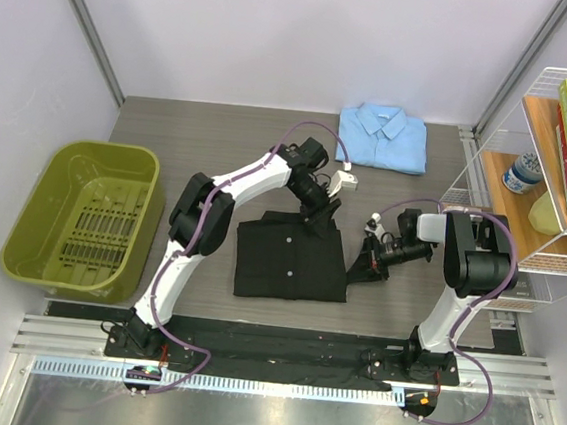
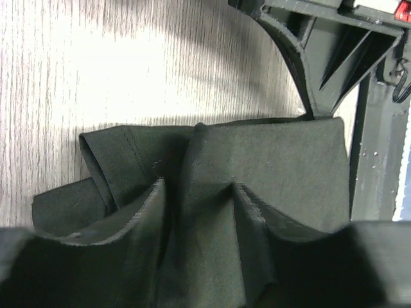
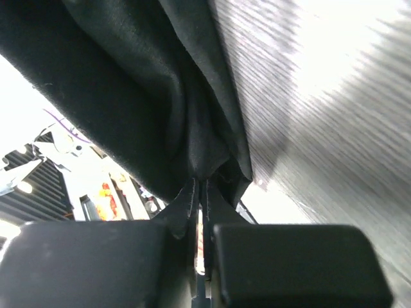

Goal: Fold and stack the long sleeve shirts
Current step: Fold the shirt

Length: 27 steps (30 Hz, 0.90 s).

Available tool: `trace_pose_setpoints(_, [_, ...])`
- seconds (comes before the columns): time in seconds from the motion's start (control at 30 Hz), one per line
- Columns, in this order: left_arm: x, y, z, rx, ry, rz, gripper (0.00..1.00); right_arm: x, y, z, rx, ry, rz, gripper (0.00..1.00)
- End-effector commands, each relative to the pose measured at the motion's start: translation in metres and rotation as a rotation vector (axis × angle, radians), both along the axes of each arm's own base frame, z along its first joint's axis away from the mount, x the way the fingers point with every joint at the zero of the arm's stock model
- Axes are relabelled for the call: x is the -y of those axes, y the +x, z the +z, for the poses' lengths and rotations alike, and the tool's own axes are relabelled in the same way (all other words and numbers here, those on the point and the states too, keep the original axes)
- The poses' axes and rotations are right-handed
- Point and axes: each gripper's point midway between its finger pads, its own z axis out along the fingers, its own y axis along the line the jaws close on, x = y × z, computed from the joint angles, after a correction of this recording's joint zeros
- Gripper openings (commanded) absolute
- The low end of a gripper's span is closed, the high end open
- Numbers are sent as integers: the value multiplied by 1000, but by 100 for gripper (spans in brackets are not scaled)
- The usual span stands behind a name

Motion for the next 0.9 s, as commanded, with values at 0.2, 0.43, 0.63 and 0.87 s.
trace_pose_setpoints(0.2, [17, 7, 21, -9, -90, -2, 5, -11, 3, -4, -30, 61, 30, 1])
trace_pose_setpoints(0.43, [24, 19, 28, -23, -119, 61, 0, -14, 1, -5, -43, 69, 37, 1])
trace_pose_setpoints(0.63, [22, 48, 34, 19, -116, 164, 0, -16, 7, 1, -37, 92, 49, 1])
trace_pose_setpoints(0.87, [13, 71, 30, 103, -65, 226, 0, -16, -3, -5, -66, 69, 73, 1])
